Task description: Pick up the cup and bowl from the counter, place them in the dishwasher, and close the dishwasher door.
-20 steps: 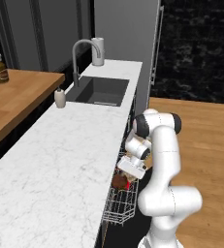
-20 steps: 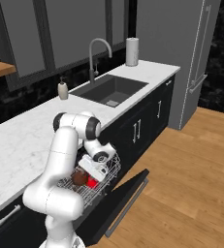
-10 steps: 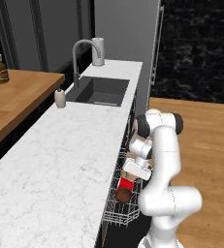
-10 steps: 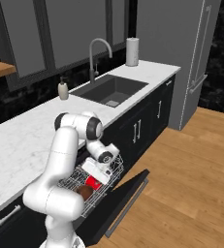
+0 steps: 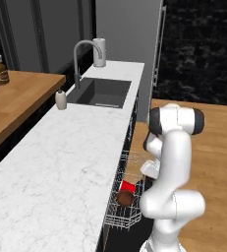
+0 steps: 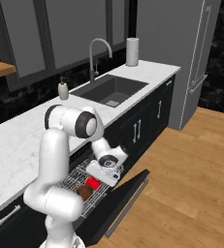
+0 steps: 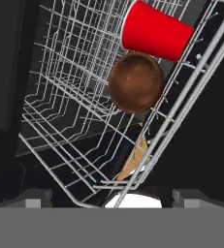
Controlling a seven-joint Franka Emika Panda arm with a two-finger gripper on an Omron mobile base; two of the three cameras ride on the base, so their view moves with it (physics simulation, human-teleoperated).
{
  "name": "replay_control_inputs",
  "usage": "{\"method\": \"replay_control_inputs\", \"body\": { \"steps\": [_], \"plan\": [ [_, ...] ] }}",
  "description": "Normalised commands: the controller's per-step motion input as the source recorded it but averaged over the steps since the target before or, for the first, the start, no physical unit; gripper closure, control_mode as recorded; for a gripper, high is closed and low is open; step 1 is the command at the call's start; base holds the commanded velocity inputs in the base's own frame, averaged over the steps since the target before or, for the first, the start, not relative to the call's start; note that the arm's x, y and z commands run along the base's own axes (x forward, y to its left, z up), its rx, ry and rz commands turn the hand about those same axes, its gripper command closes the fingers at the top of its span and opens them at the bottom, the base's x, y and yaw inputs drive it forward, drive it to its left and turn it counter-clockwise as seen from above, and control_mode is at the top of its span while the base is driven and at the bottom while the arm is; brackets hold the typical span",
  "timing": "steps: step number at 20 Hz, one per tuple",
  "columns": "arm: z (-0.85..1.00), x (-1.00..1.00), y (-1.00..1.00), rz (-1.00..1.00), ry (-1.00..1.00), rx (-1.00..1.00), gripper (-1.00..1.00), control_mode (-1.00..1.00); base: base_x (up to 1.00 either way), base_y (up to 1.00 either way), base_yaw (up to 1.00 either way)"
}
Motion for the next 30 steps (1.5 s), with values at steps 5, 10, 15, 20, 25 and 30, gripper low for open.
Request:
{"method": "replay_control_inputs", "body": {
  "steps": [5,10,15,20,25,30],
  "plan": [
    [0.72,-0.92,-0.32,-0.16,-0.49,-0.01,-1.00,-1.00,0.00,0.00,0.00],
    [0.89,-0.45,-0.55,-0.18,-0.08,0.12,-1.00,-1.00,0.00,0.00,0.00],
    [0.23,-0.41,-0.96,-0.05,0.00,0.29,-1.00,-1.00,0.00,0.00,0.00],
    [0.20,-0.27,-1.00,0.00,-0.03,0.34,-1.00,-1.00,0.00,0.00,0.00],
    [0.01,-0.05,-1.00,0.00,-0.08,0.31,-1.00,-1.00,0.00,0.00,0.00],
    [-0.03,0.00,-0.98,0.00,-0.13,0.33,-1.00,-1.00,0.00,0.00,0.00]
  ]
}}
